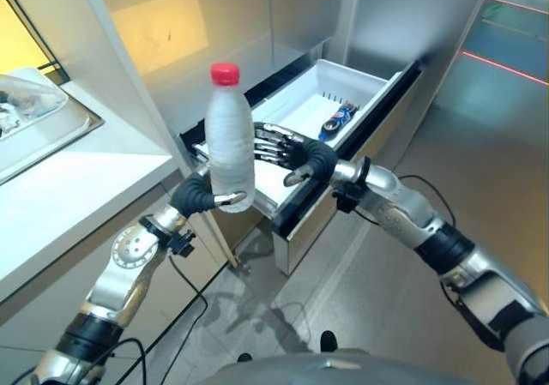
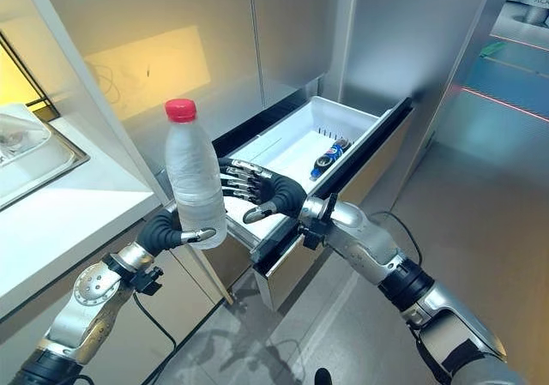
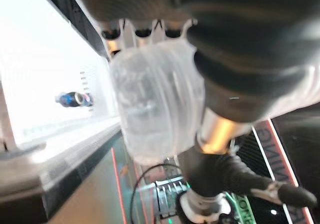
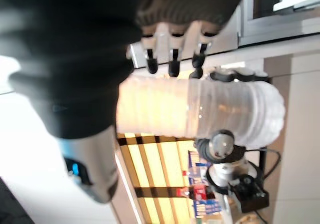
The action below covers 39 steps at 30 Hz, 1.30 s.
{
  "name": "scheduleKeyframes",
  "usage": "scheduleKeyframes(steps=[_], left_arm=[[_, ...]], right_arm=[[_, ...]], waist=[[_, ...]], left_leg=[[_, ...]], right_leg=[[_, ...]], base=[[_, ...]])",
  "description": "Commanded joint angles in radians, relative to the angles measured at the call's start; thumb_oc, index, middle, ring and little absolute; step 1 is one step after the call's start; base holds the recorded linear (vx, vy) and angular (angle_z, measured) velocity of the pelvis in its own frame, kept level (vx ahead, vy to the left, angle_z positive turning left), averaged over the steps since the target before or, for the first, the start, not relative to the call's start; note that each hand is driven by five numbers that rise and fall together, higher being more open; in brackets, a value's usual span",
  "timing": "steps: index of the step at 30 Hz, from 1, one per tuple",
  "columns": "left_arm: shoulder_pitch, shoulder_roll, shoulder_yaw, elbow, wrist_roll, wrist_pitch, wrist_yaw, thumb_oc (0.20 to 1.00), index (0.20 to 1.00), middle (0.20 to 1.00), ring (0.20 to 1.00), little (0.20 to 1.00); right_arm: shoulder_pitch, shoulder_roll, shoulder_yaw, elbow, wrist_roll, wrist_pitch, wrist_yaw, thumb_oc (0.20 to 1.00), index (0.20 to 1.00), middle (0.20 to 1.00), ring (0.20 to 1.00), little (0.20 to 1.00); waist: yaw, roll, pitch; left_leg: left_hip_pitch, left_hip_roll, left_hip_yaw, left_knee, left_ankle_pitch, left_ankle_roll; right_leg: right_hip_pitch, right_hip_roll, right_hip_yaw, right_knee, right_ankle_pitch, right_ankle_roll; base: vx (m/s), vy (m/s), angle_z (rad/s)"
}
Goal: Take the drinks into the refrigerator
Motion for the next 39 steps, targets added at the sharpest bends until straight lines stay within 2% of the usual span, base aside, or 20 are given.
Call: scheduleKeyframes(steps=[1,5,14,26,34,39], left_arm=[[-0.202,0.01,-0.023,0.031,0.001,-0.077,0.044,0.2,0.2,0.2,0.2,0.2],[-0.222,0.01,-0.065,0.035,0.031,-0.07,0.032,0.2,0.2,0.2,0.2,0.2],[-0.248,-0.021,-0.122,0.03,0.049,-0.066,0.022,0.2,0.2,0.2,0.2,0.2],[-0.249,-0.034,-0.1,0.045,0.061,-0.065,0.037,0.2,0.2,0.2,0.2,0.2],[-0.226,-0.062,-0.063,0.048,0.021,-0.063,0.064,0.2,0.2,0.2,0.2,0.2],[-0.22,-0.059,-0.038,0.049,-0.003,-0.063,0.075,0.2,0.2,0.2,0.2,0.2]], right_arm=[[-0.172,0.12,0.063,-0.027,0.062,-0.038,0.054,1.0,1.0,1.0,1.0,1.0],[-0.258,0.127,0.126,-0.017,0.005,-0.026,0.073,1.0,1.0,1.0,1.0,1.0],[-0.27,0.171,0.124,0.049,-0.007,-0.038,0.056,1.0,1.0,1.0,1.0,1.0],[-0.262,0.15,0.125,-0.001,-0.025,-0.028,0.073,1.0,1.0,1.0,1.0,1.0],[-0.207,0.143,-0.005,0.095,-0.023,-0.1,-0.033,1.0,1.0,1.0,1.0,1.0],[-0.194,0.09,-0.07,0.12,0.002,-0.122,-0.059,1.0,1.0,1.0,1.0,1.0]], waist=[[-0.001,-0.038,-0.013],[0.002,-0.039,-0.012],[0.012,-0.039,-0.001],[0.016,-0.045,0.002],[0.015,-0.048,-0.007],[0.015,-0.051,-0.011]], left_leg=[[0.03,-0.089,-0.033,0.061,-0.138,0.083],[0.03,-0.09,-0.034,0.055,-0.135,0.085],[0.03,-0.093,-0.045,0.049,-0.132,0.088],[0.031,-0.094,-0.061,0.052,-0.134,0.087],[0.036,-0.093,-0.059,0.05,-0.136,0.088],[0.037,-0.093,-0.054,0.049,-0.138,0.089]], right_leg=[[0.084,-0.002,-0.046,0.054,-0.164,0.008],[0.084,-0.002,-0.042,0.046,-0.159,0.009],[0.092,-0.006,-0.05,0.038,-0.156,0.012],[0.099,-0.007,-0.068,0.043,-0.164,0.01],[0.104,-0.007,-0.067,0.037,-0.162,0.012],[0.104,-0.006,-0.062,0.036,-0.162,0.014]], base=[[0.0,0.0,0.0],[0.0,0.0,0.0],[0.0,0.0,0.0],[0.01,-0.002,0.02],[0.0,0.0,0.0],[0.0,0.0,0.0]])
